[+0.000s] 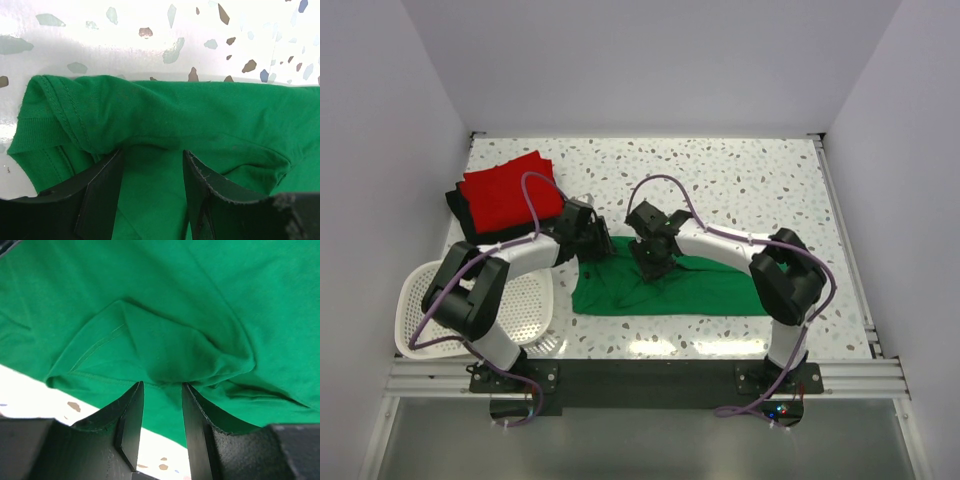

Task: Fold and stack the t-shirts
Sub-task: Fold the tshirt

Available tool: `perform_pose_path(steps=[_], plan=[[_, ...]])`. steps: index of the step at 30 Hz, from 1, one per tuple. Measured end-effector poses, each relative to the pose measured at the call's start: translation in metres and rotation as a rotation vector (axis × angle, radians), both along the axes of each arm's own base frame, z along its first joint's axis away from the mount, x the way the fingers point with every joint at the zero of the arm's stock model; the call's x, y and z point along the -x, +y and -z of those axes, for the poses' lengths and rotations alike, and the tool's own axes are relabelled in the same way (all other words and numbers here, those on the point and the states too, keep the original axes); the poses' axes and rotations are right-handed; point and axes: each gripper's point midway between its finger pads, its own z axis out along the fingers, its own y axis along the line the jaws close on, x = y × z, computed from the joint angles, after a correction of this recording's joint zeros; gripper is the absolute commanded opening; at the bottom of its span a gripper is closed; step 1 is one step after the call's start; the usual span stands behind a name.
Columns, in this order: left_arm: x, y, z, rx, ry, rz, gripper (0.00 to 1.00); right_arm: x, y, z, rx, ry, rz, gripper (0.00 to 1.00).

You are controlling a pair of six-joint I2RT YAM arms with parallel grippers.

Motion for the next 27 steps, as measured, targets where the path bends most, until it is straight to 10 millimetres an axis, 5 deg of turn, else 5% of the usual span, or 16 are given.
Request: perform_pose_path(steps=[9,17,27], plan=[[-0.001,0.0,0.001,-0.011,0.009,0.011,0.56,-0.006,-0.006,0.017,0.058,-0.009,0.015,0.35],[-0.001,0.0,0.001,-0.012,0.01,0.01,0.56,-0.006,-0.008,0.022,0.072,-0.005,0.014,0.04],[-0.002,0.003,0.001,-0.012,0.011,0.002,0.56,0.004,-0.022,0.018,0.096,0.0,0.026,0.06]])
